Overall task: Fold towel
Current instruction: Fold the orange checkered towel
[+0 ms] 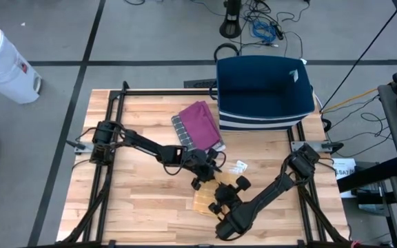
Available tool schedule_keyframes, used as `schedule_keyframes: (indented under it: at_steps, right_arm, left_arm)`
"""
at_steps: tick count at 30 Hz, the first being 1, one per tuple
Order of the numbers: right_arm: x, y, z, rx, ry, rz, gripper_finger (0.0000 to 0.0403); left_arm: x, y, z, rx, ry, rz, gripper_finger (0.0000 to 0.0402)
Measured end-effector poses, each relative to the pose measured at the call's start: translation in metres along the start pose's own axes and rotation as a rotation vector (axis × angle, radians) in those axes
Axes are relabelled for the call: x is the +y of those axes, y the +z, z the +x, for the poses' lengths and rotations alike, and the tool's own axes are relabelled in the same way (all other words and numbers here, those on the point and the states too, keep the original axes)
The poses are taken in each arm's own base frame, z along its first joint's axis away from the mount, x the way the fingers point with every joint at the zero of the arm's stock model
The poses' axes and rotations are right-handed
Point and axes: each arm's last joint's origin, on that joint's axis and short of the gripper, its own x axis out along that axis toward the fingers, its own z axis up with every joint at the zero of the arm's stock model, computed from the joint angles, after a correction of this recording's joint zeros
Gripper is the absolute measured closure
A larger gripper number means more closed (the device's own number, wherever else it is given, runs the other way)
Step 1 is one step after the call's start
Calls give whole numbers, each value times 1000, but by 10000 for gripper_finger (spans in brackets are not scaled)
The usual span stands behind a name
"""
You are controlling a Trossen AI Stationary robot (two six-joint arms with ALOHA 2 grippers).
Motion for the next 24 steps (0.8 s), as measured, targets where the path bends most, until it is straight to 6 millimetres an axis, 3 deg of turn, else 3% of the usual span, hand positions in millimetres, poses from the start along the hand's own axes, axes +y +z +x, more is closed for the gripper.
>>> schedule_keyframes:
  at_steps: [8, 15, 24]
  right_arm:
    - [-10, -13, -17, -16, -39, 105, 402]
    - [-17, -21, -26, 11, -84, 134, 403]
    - [-22, -26, -30, 68, -125, 142, 403]
  left_arm:
    - [1, 26, -17, -1, 107, 48, 175]
    - [-9, 46, -27, -52, 108, 35, 168]
    - [-33, 46, -25, 11, -57, 19, 168]
